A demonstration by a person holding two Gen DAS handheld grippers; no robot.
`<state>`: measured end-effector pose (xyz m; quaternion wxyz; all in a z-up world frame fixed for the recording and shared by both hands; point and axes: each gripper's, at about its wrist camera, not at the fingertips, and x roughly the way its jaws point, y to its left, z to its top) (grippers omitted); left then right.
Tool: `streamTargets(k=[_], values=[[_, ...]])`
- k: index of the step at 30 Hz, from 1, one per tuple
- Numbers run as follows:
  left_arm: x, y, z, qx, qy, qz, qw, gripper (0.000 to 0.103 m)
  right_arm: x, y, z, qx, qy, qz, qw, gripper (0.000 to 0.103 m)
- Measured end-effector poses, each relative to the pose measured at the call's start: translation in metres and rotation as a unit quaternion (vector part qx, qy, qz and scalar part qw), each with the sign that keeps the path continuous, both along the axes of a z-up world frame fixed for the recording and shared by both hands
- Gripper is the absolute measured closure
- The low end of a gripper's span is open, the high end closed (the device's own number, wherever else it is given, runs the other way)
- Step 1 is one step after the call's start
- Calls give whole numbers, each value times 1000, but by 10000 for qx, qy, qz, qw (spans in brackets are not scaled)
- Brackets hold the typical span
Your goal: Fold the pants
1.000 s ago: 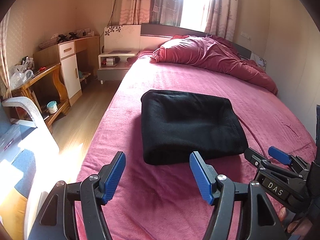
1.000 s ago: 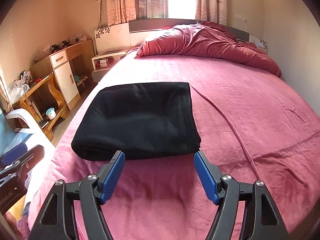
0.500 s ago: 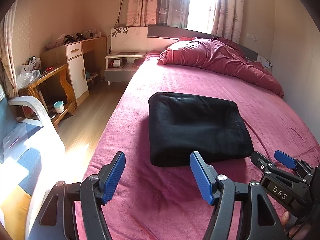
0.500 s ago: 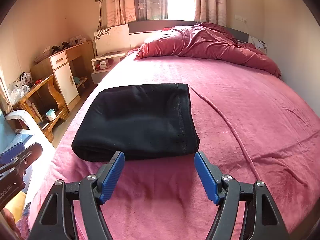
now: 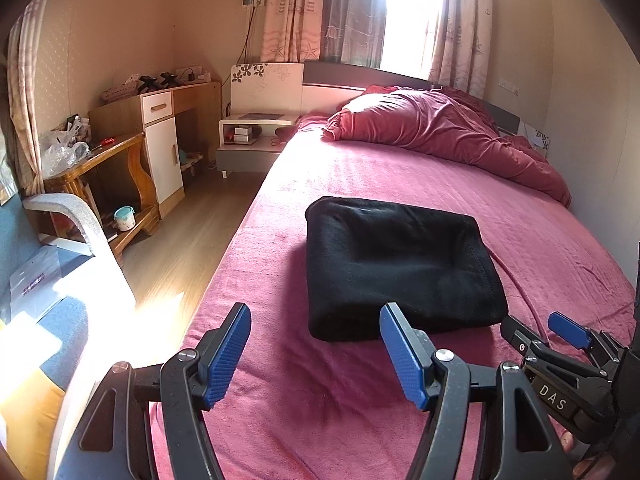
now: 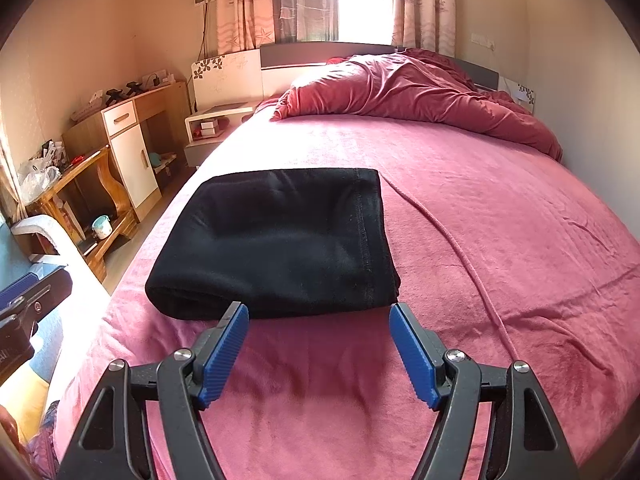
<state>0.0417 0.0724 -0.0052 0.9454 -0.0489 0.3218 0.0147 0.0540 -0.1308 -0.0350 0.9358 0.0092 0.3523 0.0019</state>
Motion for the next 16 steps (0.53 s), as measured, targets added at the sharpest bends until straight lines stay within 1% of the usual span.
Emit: streamTargets(k=[10,13,16], values=[[0,-4,-2,119,58,-15,9999,35,-1,-2,-3,-32,36,-15,10000,29],[-4,-5,-2,226,-67,35,9997,35,-2,-4,-5,-19,69,-25,10000,29],[-5,-6,-2,256,-126,24,9996,35,-1,-7,-8,12,108,-45,9999,29]])
